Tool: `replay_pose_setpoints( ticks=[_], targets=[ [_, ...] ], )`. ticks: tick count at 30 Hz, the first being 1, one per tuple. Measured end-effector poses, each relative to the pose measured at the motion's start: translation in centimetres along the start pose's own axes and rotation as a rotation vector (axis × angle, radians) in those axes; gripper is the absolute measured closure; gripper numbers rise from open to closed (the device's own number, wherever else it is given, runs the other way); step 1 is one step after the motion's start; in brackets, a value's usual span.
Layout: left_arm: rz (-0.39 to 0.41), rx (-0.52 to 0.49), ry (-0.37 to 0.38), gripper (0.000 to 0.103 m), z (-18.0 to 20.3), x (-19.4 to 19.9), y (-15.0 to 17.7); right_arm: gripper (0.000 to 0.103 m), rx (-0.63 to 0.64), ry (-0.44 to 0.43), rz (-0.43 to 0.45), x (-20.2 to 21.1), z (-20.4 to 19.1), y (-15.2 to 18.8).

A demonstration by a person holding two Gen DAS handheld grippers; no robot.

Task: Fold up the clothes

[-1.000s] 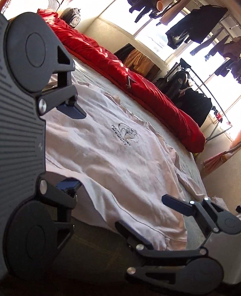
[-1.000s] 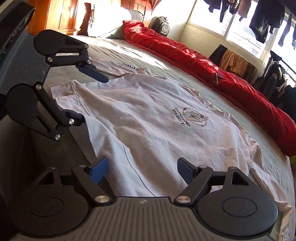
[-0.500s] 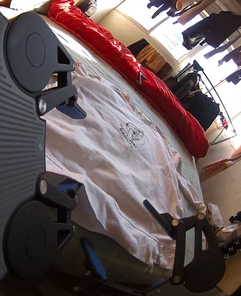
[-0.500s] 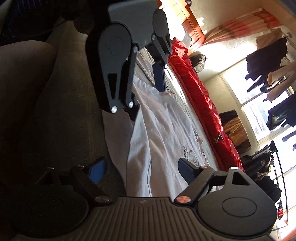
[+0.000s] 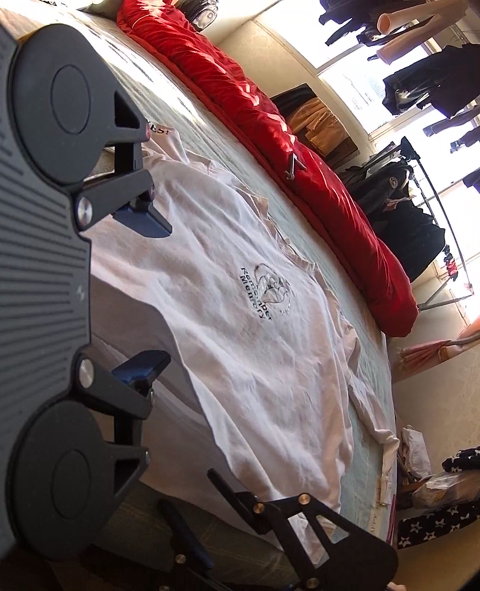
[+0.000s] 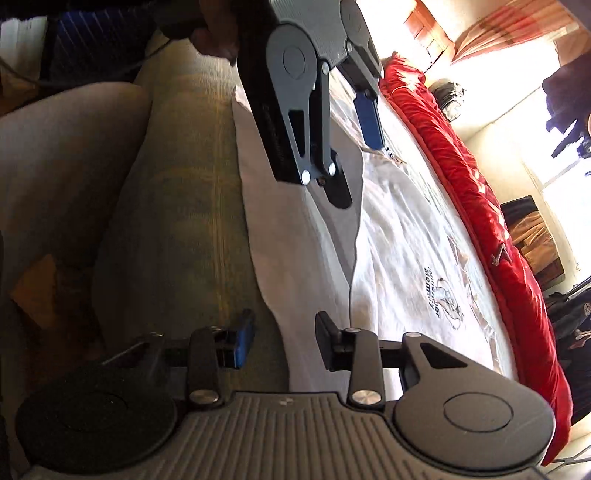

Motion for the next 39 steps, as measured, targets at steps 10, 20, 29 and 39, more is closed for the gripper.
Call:
replay_pose_setpoints(
  ticks=[10,20,29,39],
  targets=[
    [0.066,-0.084,-0.087,0.031,3.1,5.8,1.2,0.102,0.022,0.053,0.046,1.3,0.7,-1.2],
    [0.039,-0.281,-0.061,0.031,8.0,3.3,2.0,0.102,-0.200,-0.023,0.051,3.7,5.5,-1.7],
    [-0.021,-0.431,-0.293,0.036,7.9,-1.8,0.3,0.090,-0.261,-0.047,0.036,5.3,4.2,0.4],
    [0.018,-0.299,-0.252,0.035,5.5,0.2,-1.6,0.025,-0.217,0.200,0.075,4.4,2.2,-0.9]
  ],
)
Point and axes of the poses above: each gripper's, at about its wrist camera, not at the fingertips, and x roughly against the way its jaws point, z to its right, y to its underside, the point moved 4 cm from there along -x, roughly the way its jaws point, and after that the axes turned 14 degrees about y, right-handed, at the moved point
